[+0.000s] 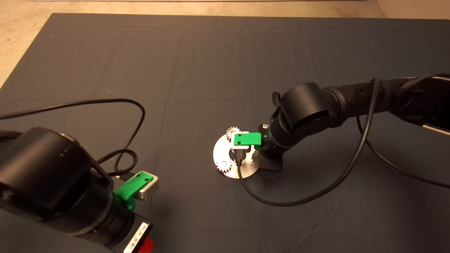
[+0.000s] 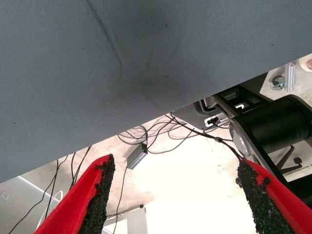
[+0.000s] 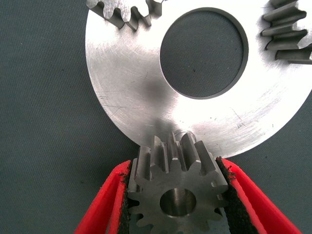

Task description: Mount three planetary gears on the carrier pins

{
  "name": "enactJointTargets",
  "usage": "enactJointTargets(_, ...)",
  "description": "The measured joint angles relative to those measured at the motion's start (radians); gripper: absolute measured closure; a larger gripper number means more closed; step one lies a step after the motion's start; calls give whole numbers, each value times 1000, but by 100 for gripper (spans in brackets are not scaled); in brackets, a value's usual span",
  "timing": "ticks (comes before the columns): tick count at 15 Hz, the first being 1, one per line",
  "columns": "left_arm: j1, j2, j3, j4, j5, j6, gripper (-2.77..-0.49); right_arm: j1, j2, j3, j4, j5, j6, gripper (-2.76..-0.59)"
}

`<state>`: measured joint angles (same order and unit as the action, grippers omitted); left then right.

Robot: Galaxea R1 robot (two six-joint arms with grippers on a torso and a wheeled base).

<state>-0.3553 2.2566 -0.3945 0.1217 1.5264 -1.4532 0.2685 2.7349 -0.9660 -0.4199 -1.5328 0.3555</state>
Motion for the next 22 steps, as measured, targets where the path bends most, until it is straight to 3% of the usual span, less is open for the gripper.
enactJointTargets(8,0,-8,4,0,0,0,-176,-3,0,0,-84,0,0,-110)
enactJointTargets(22,0,-8,11,0,0,0,-176,-10,3,0,-104,-4,0,-110)
